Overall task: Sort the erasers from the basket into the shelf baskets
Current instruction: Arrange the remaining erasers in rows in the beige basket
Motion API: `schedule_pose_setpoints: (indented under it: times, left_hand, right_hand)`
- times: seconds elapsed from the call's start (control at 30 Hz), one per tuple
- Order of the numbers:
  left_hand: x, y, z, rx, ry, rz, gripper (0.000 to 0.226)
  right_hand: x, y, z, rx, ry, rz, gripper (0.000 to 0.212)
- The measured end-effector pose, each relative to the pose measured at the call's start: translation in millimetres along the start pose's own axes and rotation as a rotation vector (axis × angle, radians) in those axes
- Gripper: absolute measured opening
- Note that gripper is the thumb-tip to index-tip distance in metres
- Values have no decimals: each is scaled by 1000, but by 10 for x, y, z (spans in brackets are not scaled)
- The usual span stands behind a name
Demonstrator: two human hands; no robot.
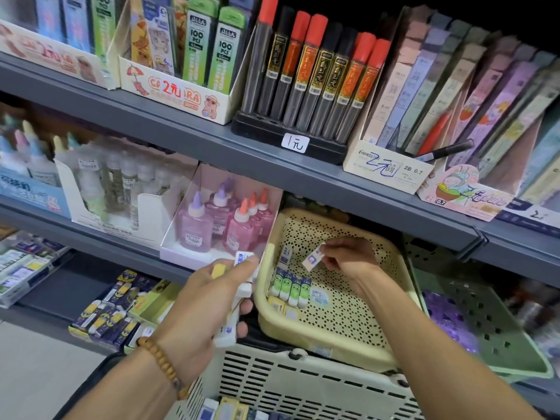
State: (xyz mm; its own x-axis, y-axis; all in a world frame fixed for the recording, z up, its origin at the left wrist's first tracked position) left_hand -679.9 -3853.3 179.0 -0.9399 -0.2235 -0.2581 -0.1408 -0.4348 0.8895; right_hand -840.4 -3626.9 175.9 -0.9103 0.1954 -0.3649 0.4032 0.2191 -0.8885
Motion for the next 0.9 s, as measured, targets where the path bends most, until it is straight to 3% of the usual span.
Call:
schedule_pose_setpoints:
  times: [0.13, 0.27, 0.37, 0.47, 0.6, 0.67, 0.73, 0.8, 0.9]
  left_hand:
    - [44, -59, -32, 31, 14, -38, 10]
    - [44, -37, 6, 64, -35, -1, 12]
    - [-5, 2, 54, 107, -84, 46, 9]
    - [-21, -5, 52, 132, -74, 48, 7]
    - [-26, -4, 75, 131, -72, 38, 9]
    - [-35, -2, 106, 127, -105, 33, 7]
    - [-51, -15, 145, 104, -141, 10, 5]
    - [-52, -51, 147, 11, -126, -31, 11]
    - [-17, -57, 107, -187, -53, -52, 21]
  right_hand:
    - [295, 6, 147, -190, 21, -19, 12]
    - [343, 13, 410, -399, -100, -46, 16]
    - [279, -7, 454, -415, -100, -40, 13]
    - [-6, -195, 385, -372, -43, -153, 10]
    - [-807, -434, 675, -233, -523, -308, 26]
    - [-1144, -409, 843, -275, -735, -344, 16]
    - [-1238, -353, 898, -284, -809, -345, 6]
    - [-1073, -305, 794, -225, -751, -289, 7]
    - [-514, -191, 333, -40, -419, -126, 8]
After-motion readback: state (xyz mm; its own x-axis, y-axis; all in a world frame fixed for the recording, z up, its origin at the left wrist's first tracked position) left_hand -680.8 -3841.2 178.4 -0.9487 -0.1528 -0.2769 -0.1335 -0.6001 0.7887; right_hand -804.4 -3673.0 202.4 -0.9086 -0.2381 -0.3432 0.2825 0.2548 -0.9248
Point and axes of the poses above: each hand's wrist, its own x-axis towards the middle knuckle, its own z-axis out of the palm, y = z × x, the point moved 9 cm from there along x, towards the middle knuckle, and after that the axes turned 9 degrees about z, right-handed, at the moved point
